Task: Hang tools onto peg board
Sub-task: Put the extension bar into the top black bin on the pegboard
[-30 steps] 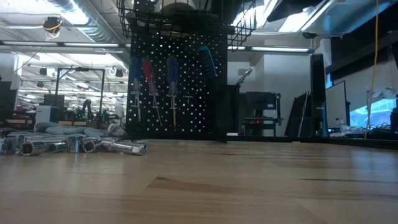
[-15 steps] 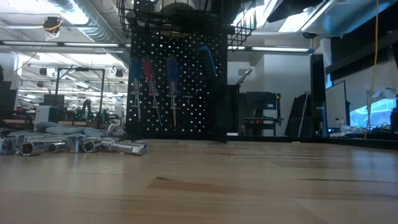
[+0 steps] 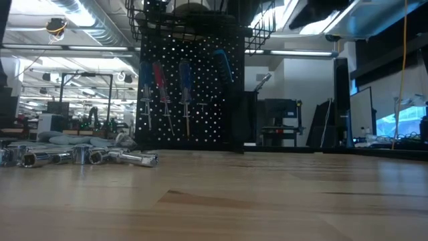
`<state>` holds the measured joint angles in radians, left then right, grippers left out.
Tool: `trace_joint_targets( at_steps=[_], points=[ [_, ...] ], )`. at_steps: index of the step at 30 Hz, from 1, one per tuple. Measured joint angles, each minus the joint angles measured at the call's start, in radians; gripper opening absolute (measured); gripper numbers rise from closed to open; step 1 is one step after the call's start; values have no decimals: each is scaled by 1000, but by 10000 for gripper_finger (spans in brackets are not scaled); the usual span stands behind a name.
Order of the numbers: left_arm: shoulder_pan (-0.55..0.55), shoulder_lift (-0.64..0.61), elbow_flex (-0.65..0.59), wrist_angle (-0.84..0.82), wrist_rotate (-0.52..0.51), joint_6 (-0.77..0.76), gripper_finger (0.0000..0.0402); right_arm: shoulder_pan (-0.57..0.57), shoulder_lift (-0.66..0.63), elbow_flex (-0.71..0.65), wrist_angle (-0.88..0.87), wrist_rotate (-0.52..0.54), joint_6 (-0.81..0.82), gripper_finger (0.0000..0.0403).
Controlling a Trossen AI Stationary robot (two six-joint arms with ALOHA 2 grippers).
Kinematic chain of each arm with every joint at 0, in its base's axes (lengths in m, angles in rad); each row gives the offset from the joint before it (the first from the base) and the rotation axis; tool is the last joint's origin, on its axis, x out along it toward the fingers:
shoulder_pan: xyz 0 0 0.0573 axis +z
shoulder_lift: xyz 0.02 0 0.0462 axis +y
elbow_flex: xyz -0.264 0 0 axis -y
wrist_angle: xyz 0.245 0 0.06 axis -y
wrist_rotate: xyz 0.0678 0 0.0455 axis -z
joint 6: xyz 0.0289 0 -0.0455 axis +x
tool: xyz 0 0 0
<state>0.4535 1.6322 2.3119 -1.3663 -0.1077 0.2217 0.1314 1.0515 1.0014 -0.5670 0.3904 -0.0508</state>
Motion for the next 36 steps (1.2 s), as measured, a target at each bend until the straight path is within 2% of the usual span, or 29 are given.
trace_joint_targets(
  at_steps=[11, 15, 18, 23, 28, 30, 34, 36],
  points=[
    [9, 26, 1, -45, 186, 53, 194, 0, 1, -112, 54, 15, 28, 215],
    [9, 32, 0, -45, 182, 70, 193, -1, 2, -113, 72, 18, 21, 215],
    [9, 23, 14, -29, 133, 83, 193, -1, 2, -113, 80, 18, 18, 215],
    [-15, -67, 29, -6, 95, 24, 193, 0, 0, -113, 68, 17, 23, 215],
    [-140, -193, -37, -54, 93, -98, 193, 0, 2, -113, 66, -26, 45, 215],
    [-217, -236, -93, -73, 49, -173, 193, 0, 11, -113, 71, -36, 45, 215],
    [-398, -328, -264, -101, -70, -333, 194, 0, 34, -113, 85, -44, 46, 215],
    [-486, -374, -368, -84, -82, -419, 194, 0, 47, -113, 91, -44, 46, 215]
  ],
)
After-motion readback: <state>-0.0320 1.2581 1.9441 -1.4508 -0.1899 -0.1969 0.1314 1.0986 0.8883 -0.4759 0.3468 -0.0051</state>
